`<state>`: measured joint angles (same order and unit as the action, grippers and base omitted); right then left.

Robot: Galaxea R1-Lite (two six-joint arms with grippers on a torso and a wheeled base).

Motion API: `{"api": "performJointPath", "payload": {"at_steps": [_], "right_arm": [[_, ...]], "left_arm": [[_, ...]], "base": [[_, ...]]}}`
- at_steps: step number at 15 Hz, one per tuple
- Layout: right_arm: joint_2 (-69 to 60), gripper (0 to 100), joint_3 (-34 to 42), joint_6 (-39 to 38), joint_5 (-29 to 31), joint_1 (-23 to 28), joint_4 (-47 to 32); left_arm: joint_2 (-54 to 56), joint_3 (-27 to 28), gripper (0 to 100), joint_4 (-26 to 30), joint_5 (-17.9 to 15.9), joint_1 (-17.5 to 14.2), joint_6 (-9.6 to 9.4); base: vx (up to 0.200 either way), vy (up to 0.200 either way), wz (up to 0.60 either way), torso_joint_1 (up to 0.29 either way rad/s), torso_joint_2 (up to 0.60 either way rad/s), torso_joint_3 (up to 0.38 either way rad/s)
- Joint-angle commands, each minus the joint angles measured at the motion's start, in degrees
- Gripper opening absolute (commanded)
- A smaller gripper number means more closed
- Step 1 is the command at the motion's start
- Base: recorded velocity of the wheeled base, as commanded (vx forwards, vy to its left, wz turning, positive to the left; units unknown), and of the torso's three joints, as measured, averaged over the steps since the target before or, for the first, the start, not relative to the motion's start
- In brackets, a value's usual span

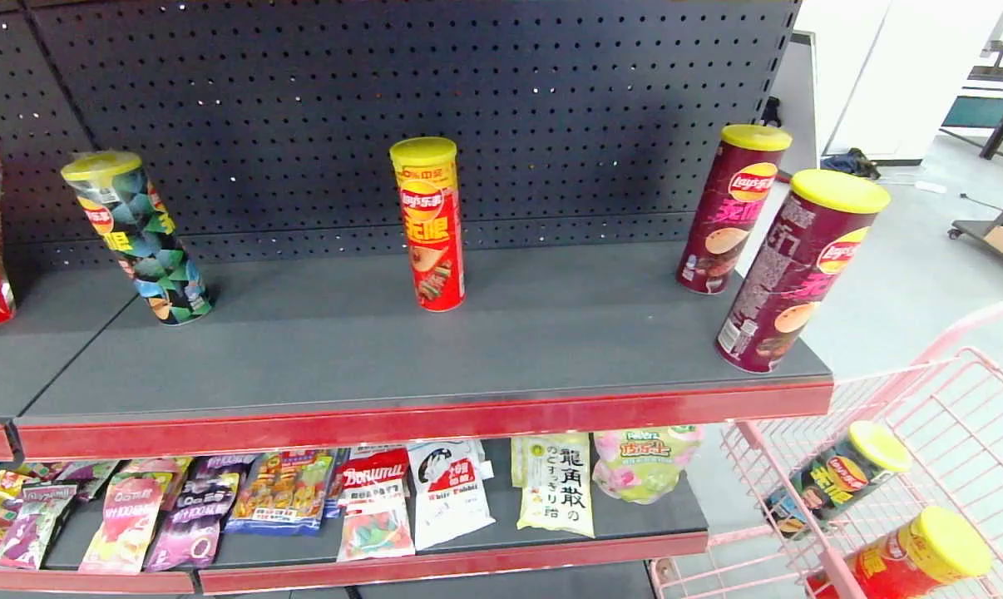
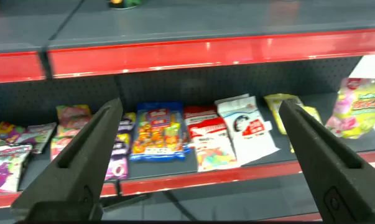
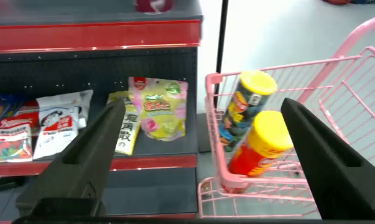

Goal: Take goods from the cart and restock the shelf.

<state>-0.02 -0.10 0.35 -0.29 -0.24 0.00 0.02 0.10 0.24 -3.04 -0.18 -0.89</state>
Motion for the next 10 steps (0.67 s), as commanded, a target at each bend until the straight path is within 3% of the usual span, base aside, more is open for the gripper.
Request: {"api": "performJointPath", "payload": {"at_steps": [1,5,10], "right_arm": [[0.0,100,0.0,0.0,0.0,0.0,0.0],[0.0,100,0.0,0.0,0.0,0.0,0.0],[0.0,100,0.0,-0.1,0.0,0.0,0.0]], "left_arm": [[0.0,0.0,100,0.0,0.0,0.0,0.01],[0.0,0.0,100,0.0,0.0,0.0,0.1],[0.0,0.0,100,0.0,0.0,0.0,0.1]], "base": [[0.0,-0.2,0.0,0.002,0.0,-0.002],[0.0,0.0,0.0,0.0,0.0,0.0],[0.0,0.0,-0.6,0.001,0.0,0.003]]}}
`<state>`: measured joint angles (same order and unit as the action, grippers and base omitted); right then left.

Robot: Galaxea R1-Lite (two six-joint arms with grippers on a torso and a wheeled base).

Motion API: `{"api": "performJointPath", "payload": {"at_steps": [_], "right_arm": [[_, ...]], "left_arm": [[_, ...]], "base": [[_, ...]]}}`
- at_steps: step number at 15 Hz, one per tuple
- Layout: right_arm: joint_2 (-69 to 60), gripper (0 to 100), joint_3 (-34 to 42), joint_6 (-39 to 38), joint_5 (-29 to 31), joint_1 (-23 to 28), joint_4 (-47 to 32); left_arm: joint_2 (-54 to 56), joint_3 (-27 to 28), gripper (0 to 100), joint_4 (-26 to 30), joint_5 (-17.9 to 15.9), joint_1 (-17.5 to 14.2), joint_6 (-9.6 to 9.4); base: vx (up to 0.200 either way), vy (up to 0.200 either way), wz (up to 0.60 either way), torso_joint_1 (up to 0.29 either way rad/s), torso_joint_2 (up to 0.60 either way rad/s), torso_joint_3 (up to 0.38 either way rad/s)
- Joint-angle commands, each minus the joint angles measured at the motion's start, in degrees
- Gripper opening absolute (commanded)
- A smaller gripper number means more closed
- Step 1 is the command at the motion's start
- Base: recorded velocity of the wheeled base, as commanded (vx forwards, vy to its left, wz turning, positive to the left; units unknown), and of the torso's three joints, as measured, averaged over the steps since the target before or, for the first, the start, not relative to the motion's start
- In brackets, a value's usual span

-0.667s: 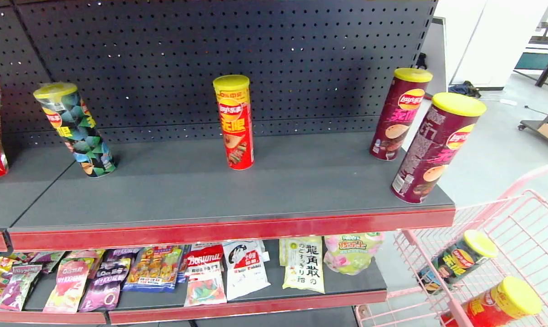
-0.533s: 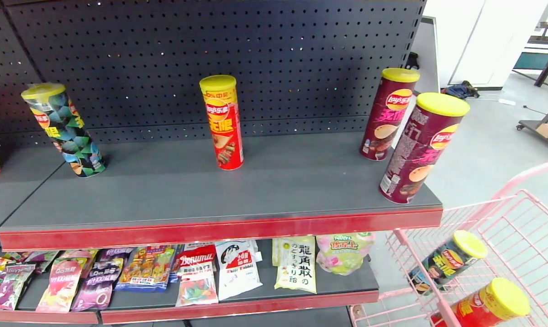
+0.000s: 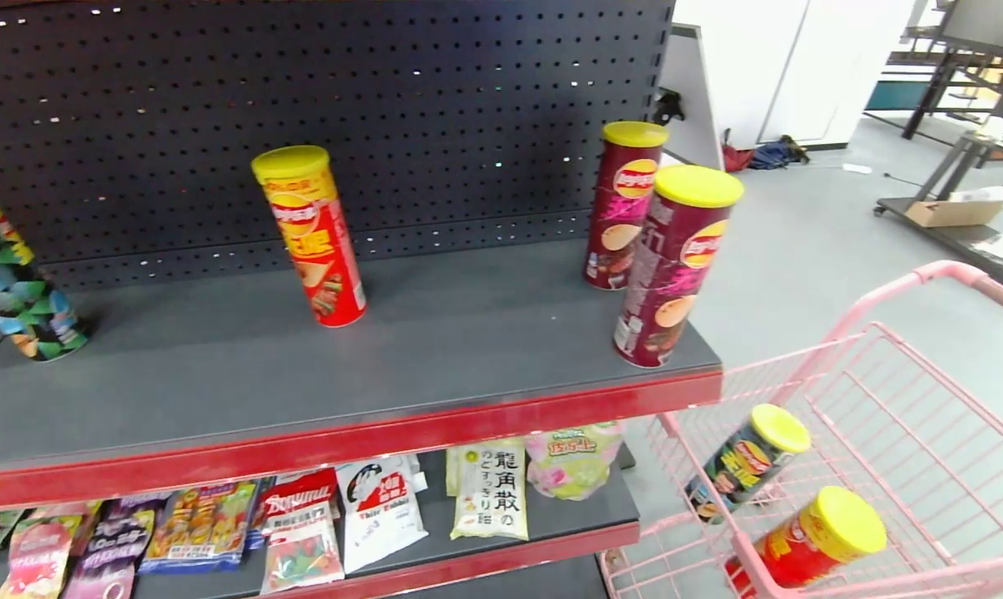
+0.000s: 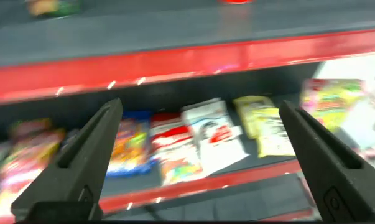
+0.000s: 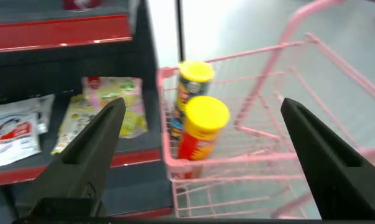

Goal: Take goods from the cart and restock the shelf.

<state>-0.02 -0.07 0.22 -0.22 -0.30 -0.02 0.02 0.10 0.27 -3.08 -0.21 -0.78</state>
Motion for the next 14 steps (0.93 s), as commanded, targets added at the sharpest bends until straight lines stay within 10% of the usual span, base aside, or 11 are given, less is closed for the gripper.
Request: {"api": "performJointPath", "payload": {"at_steps": [1,14], "right_arm": [[0.0,100,0.0,0.0,0.0,0.0,0.0],[0.0,100,0.0,0.0,0.1,0.0,0.0]], "left_arm": [[0.0,0.0,100,0.0,0.0,0.0,-0.01],[0.0,0.0,100,0.0,0.0,0.0,0.25]], "base": [[0.0,0.0,-0.6,0.007,0.01,0.007],[0.0,0.0,-0.14,-0.061,0.16,0.095]]}}
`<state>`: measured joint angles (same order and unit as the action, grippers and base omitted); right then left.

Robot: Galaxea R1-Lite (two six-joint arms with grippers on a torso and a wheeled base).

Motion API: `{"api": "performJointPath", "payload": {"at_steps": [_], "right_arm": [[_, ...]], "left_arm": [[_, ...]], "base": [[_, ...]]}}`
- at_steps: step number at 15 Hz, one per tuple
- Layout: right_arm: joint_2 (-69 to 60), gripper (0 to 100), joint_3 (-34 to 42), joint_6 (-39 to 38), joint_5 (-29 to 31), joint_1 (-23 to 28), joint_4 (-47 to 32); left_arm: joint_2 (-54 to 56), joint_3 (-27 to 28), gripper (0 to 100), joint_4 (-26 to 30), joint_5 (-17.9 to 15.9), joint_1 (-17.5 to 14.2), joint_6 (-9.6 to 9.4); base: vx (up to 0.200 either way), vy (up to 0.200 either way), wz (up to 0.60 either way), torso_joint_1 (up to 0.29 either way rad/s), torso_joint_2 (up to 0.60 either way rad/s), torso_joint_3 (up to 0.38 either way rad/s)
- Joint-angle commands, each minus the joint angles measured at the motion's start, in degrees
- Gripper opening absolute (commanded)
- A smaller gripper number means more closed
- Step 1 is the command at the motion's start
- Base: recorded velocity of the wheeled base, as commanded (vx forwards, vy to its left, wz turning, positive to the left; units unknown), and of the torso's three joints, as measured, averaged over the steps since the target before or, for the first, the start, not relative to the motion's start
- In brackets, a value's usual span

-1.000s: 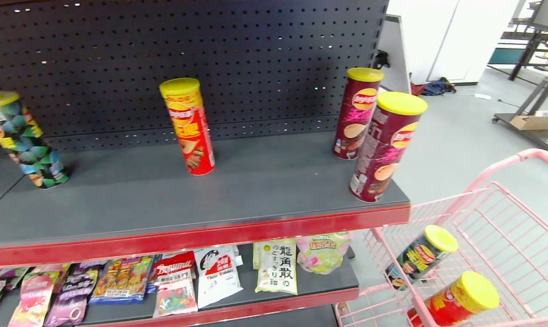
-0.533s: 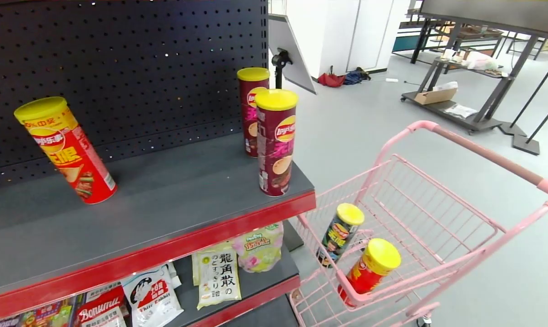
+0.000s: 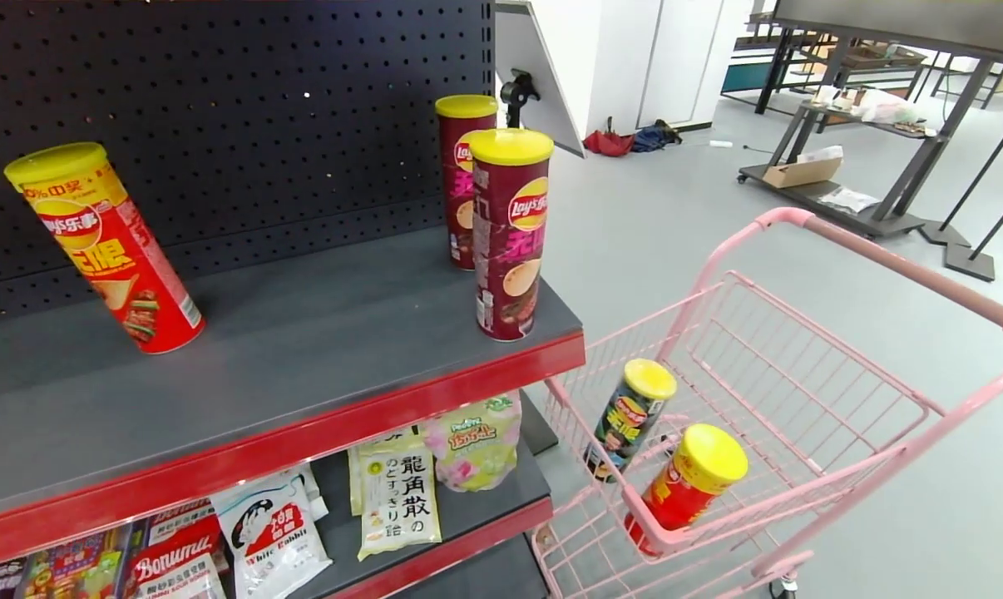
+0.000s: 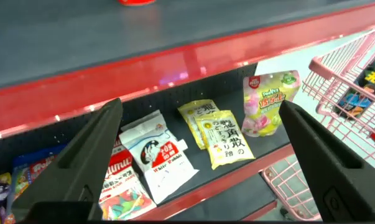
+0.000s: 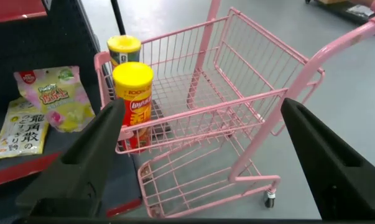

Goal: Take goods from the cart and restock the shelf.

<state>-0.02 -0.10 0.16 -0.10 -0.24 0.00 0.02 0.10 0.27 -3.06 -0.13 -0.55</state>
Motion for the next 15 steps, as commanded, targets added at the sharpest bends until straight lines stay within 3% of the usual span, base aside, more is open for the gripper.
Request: {"api": "performJointPath", "payload": {"at_steps": [1,9,14,15], "right_arm": [[0.0,100,0.0,0.0,0.0,0.0,0.0],[0.0,100,0.0,0.1,0.2,0.0,0.0],[2.0,100,0.0,-0.1,-0.1,0.3,0.0],[5.6,100,-7.4,0.0,-1.7,-0.1,-0.3]], "left_arm": [[0.0,0.0,100,0.0,0.0,0.0,0.02],[0.0,0.0,100,0.0,0.0,0.0,0.02],[0.0,0.0,100,0.0,0.0,0.0,0.02],[0.0,0.0,100,0.0,0.0,0.0,-0.07]], "base": [[0.0,0.0,0.0,-0.159,0.39,0.246],[0.0,0.0,0.0,-0.177,0.52,0.343],[0.0,0.0,0.0,-0.04,0.14,0.1],[0.0,0.0,0.0,0.0,0.0,0.0]]}}
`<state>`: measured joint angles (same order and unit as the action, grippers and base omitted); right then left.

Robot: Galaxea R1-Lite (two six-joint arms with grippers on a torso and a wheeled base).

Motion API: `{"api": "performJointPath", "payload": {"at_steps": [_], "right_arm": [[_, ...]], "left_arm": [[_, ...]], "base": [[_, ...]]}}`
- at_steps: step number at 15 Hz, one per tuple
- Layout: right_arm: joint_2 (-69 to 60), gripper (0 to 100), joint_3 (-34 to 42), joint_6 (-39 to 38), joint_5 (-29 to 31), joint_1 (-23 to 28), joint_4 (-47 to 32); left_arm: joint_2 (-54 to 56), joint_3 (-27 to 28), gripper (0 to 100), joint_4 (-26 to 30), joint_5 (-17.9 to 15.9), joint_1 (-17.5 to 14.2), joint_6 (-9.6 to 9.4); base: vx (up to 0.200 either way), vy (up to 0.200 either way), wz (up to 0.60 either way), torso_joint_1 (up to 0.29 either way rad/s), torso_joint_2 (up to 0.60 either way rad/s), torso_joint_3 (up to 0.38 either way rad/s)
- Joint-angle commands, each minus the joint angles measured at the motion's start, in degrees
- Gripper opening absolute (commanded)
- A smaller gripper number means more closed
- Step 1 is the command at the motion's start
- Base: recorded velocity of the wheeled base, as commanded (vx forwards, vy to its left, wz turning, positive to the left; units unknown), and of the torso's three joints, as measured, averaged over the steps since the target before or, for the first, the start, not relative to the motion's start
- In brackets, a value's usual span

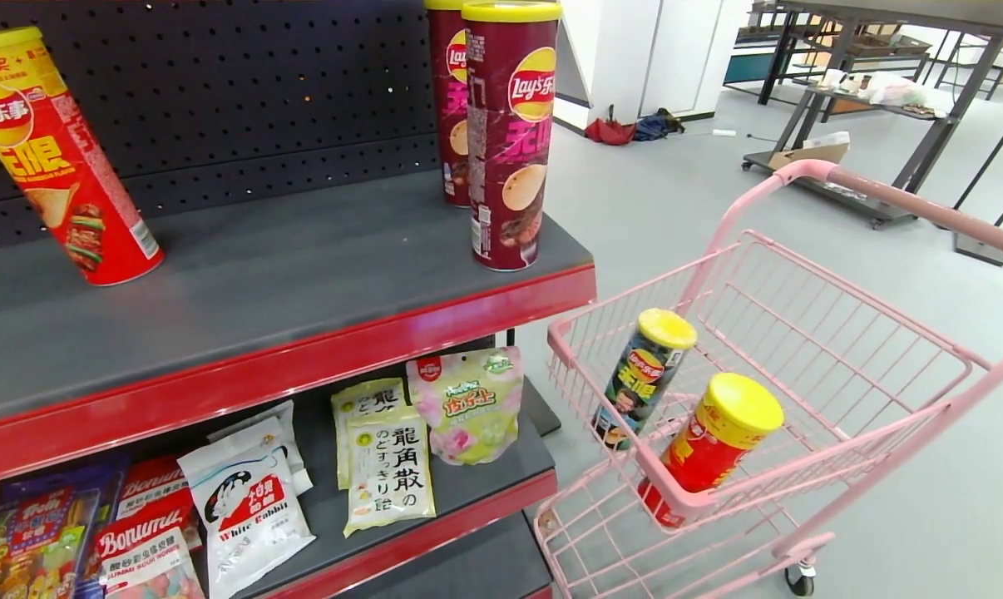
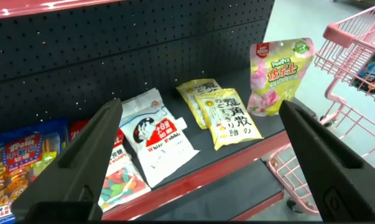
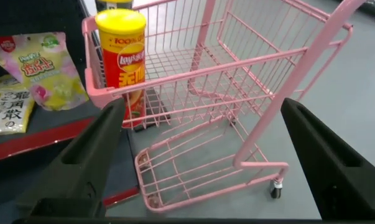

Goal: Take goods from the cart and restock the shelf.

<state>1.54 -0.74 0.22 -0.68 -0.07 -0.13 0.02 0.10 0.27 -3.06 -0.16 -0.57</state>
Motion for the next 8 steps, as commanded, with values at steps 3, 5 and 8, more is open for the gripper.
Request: {"api": "performJointPath", "payload": {"at_steps": [3,5,8], "right_arm": [[29.8,100,-20.3,-4.2,-5.3,-4.0,3.3],[34.6,100,-15.3,-4.5,-7.3,-10.5,7.9],[50.4,100,-8.9,-9.6,-7.5,-12.7,22.6]], "left_arm": [[0.0,0.0,100,0.0,0.0,0.0,-0.13],[0.0,0.0,100,0.0,0.0,0.0,0.05],[0.0,0.0,100,0.0,0.0,-0.1,-0.13]], "base": [[0.0,0.0,0.0,0.0,0.0,0.0],[0.0,0.0,0.0,0.0,0.0,0.0],[0.0,0.0,0.0,0.0,0.0,0.0]]}}
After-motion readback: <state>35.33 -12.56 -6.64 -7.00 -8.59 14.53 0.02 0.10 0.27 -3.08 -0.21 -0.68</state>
